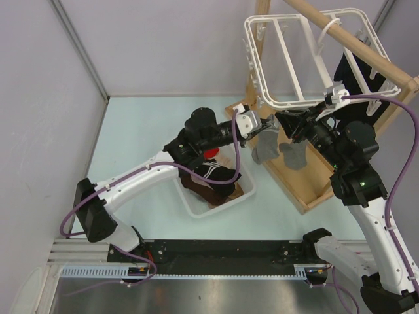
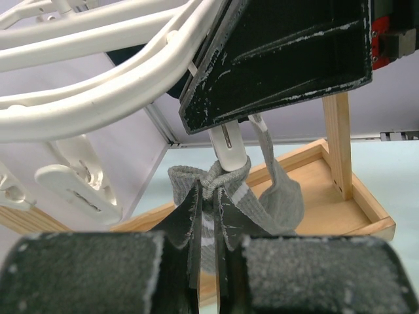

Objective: Clip the socks to the hanger
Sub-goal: Clamp the sock onto the hanger.

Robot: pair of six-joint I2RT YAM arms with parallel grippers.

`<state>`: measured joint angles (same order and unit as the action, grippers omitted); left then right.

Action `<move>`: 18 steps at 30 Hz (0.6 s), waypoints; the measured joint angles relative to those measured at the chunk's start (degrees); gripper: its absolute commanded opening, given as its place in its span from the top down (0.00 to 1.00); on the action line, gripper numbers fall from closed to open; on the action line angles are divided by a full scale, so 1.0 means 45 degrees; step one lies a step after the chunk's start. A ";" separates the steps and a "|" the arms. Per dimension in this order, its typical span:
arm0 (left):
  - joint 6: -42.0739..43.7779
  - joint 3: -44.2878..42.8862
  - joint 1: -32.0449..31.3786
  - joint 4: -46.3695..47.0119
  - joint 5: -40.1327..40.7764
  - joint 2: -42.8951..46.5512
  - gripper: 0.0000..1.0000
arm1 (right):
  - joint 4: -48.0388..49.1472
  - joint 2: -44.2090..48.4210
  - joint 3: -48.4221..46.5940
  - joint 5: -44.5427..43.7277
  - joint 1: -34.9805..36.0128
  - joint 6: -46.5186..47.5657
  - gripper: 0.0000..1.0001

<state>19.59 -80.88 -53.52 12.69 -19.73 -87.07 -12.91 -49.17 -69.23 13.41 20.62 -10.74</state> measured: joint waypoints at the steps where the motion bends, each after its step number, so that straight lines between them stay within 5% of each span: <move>1: -0.0005 -0.0029 0.0000 -0.0005 -0.0005 0.0000 1.00 | 0.0000 0.0000 0.0000 0.0000 0.0000 0.0015 0.82; 18: 0.0005 -0.0452 -0.0165 -0.0568 0.0010 -0.0131 0.99 | -0.0010 0.0000 0.0000 -0.0019 0.0000 0.0073 0.82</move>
<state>19.62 -82.91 -54.26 10.13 -19.68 -87.66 -12.95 -49.17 -69.23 13.32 20.62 -10.41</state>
